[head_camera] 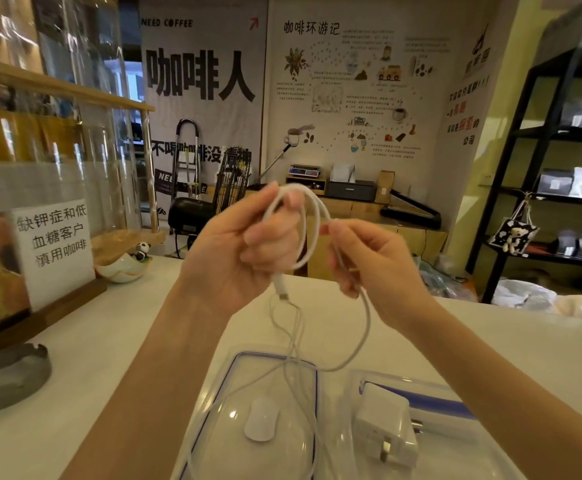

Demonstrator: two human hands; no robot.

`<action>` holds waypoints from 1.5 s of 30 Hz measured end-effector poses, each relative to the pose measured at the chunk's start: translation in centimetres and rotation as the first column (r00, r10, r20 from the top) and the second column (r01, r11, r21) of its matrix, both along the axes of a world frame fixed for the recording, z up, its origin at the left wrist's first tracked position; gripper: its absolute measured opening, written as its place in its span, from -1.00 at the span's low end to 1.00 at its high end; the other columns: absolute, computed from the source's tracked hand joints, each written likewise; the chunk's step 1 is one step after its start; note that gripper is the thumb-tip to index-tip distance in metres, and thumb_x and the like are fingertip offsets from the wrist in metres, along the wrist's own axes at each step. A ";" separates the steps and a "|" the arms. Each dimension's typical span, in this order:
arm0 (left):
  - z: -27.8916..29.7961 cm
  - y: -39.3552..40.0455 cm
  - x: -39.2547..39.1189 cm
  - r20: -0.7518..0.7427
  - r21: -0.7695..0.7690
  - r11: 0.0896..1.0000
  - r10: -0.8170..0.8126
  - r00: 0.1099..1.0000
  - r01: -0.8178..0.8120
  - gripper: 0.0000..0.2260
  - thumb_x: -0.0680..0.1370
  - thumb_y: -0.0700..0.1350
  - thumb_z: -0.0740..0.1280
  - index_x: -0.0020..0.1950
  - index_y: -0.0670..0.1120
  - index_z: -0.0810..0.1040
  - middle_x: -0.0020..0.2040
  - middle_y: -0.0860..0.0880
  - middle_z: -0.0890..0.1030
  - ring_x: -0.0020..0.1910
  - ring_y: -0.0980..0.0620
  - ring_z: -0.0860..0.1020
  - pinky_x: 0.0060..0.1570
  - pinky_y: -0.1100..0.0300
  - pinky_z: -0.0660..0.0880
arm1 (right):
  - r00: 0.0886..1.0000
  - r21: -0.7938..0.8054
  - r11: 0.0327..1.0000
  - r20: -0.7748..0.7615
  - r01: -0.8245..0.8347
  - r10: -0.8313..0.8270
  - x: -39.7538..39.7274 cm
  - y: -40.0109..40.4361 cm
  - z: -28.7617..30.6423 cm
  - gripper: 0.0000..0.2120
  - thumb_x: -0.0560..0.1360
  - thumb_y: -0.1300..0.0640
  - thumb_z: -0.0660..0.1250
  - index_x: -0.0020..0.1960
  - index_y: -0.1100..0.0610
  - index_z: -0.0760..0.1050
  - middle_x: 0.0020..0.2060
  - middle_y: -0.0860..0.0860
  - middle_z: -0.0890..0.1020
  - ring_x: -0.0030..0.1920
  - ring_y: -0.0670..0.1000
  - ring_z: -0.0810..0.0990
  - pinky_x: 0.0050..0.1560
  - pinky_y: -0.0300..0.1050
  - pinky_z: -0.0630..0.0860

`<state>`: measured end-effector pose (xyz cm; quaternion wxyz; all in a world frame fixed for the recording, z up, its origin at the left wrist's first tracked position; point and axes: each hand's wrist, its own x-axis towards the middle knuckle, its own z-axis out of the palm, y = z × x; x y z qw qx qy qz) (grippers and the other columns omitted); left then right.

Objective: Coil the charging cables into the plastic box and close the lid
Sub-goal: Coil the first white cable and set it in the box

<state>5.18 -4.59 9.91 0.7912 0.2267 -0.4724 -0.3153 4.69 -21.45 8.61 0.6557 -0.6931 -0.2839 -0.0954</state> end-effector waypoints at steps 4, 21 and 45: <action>-0.2 0.8 1.1 -0.158 -0.204 0.973 0.076 0.985 -0.108 -0.73 0.62 -0.16 -0.01 -0.02 -0.29 0.41 -0.40 -0.14 0.51 -0.49 0.06 0.32 -0.42 0.26 0.28 | 0.985 -0.163 0.981 -0.150 -0.107 0.083 -0.4 1.2 -2.5 -0.79 0.52 0.11 0.17 0.05 0.05 0.56 -0.51 -0.04 0.54 -0.60 -0.09 0.40 -0.61 -0.27 0.37; -3.2 -1.7 2.9 0.486 0.044 0.118 0.865 0.124 -0.992 -0.77 0.61 -0.17 0.02 -0.15 -0.13 0.41 -0.45 0.04 0.49 -0.54 0.19 0.37 -0.52 0.37 0.31 | 0.992 -0.712 0.697 0.125 0.088 0.002 -3.9 1.3 -0.4 -0.71 0.53 0.14 0.21 0.24 0.02 0.41 -0.36 -0.13 0.56 -0.33 -0.19 0.56 -0.20 -0.30 0.57; -0.6 0.1 1.4 -0.223 -0.136 0.989 0.029 0.974 -0.060 -0.69 0.61 -0.08 0.04 0.02 -0.31 0.42 -0.45 -0.10 0.39 -0.52 0.04 0.30 -0.46 0.26 0.27 | 0.886 0.117 0.949 -0.339 -0.293 0.315 -1.0 1.7 -1.5 -0.79 0.44 0.10 0.23 -0.06 0.16 0.59 -0.50 0.02 0.50 -0.64 -0.10 0.40 -0.62 -0.26 0.45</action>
